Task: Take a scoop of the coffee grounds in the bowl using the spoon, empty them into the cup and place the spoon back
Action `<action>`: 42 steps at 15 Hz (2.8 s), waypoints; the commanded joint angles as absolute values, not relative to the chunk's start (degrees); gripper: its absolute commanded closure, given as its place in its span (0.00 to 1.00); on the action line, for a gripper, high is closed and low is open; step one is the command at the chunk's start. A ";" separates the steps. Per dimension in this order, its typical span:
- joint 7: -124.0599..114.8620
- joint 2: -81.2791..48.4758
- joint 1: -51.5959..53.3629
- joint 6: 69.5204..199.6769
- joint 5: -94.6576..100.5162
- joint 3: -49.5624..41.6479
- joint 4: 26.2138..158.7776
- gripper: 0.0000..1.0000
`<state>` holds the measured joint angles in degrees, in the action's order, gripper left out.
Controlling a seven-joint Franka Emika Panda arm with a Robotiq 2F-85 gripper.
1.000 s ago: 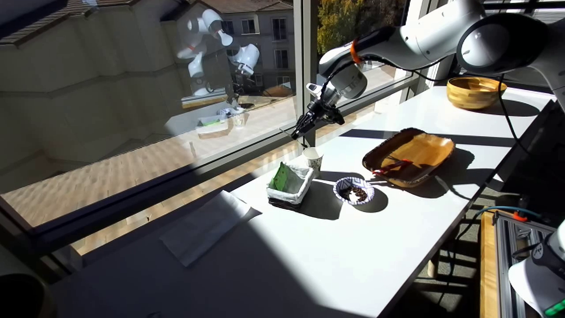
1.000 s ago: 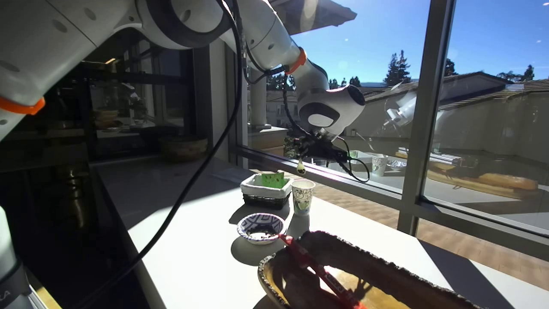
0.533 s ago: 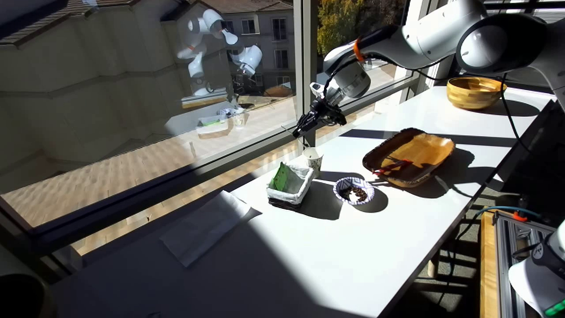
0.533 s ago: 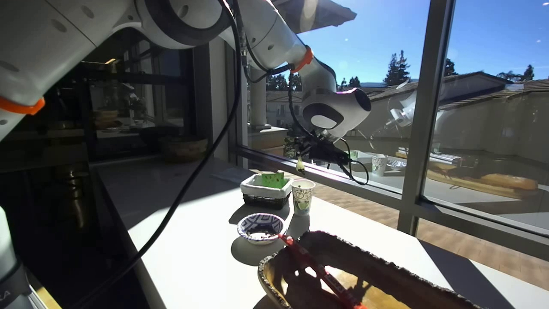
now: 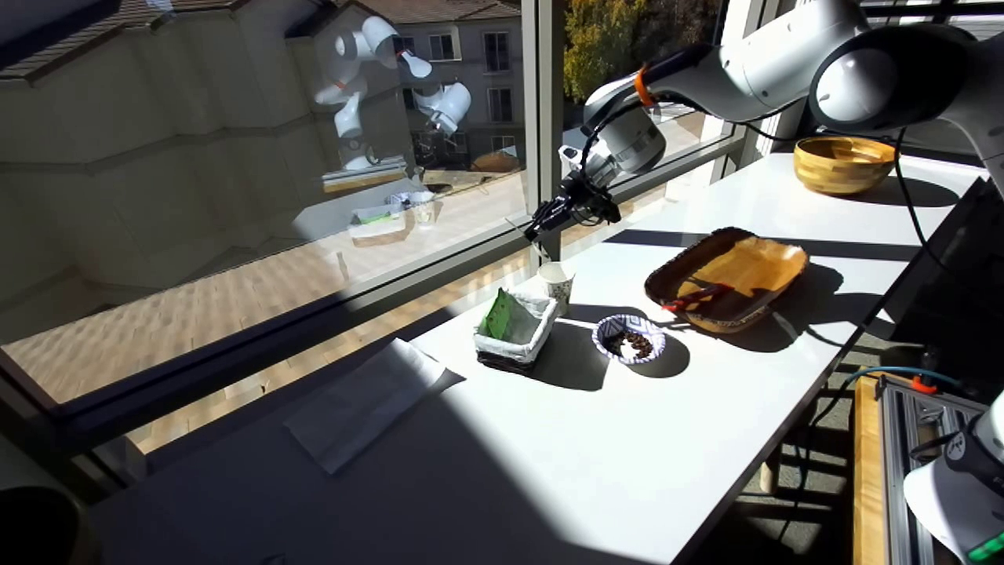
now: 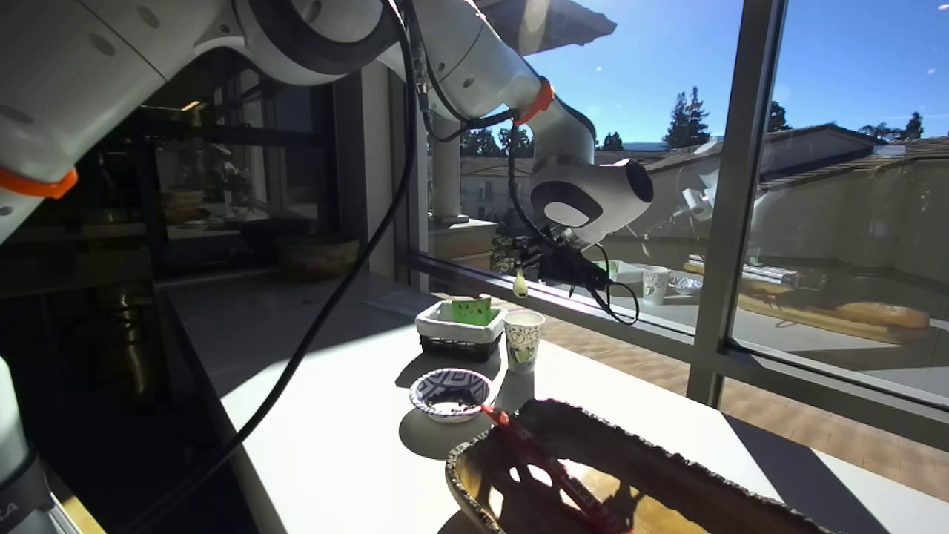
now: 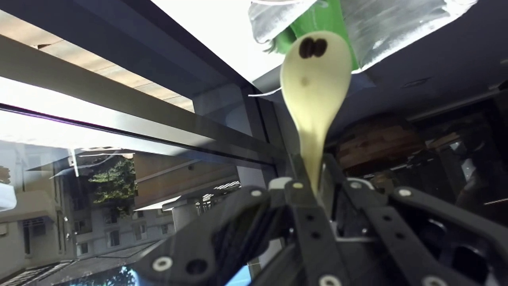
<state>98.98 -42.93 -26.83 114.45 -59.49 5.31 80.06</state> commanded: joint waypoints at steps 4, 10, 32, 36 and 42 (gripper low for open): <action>102.98 -41.60 -26.27 110.72 -64.23 2.89 82.50 0.97; 102.82 -41.71 -25.81 107.87 -69.56 1.08 83.07 0.97; 94.93 -43.51 -24.92 96.38 -76.16 -3.88 80.77 0.97; 90.75 -38.70 -18.81 109.22 -72.33 -7.66 85.86 0.97; 83.23 -30.57 -10.99 127.38 -62.15 -8.99 96.93 0.97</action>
